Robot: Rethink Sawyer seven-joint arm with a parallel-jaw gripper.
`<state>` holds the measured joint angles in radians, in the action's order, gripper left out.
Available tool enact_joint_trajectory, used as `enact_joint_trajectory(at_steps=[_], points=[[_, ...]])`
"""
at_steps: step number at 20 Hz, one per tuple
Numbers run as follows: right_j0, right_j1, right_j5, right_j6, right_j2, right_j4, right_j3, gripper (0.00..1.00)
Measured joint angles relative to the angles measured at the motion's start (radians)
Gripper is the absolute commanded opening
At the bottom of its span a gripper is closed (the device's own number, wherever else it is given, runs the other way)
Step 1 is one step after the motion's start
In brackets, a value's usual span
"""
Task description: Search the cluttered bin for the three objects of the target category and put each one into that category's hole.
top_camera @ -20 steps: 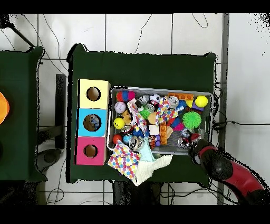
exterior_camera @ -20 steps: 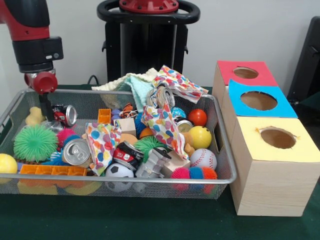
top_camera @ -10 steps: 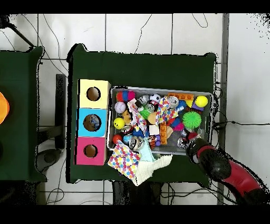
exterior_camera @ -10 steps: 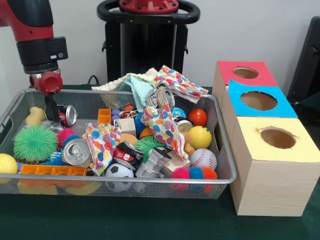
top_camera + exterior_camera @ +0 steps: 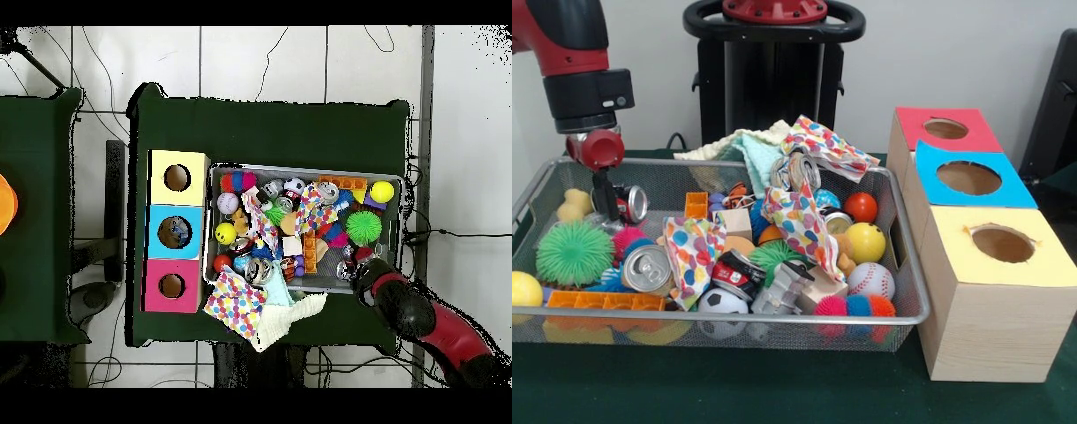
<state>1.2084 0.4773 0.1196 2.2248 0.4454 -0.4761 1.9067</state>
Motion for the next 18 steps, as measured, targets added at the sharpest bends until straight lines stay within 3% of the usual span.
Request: enact_joint_trajectory(at_steps=[18], points=[[-0.029,0.008,0.000,0.000,-0.004,0.000,0.000,1.00]])
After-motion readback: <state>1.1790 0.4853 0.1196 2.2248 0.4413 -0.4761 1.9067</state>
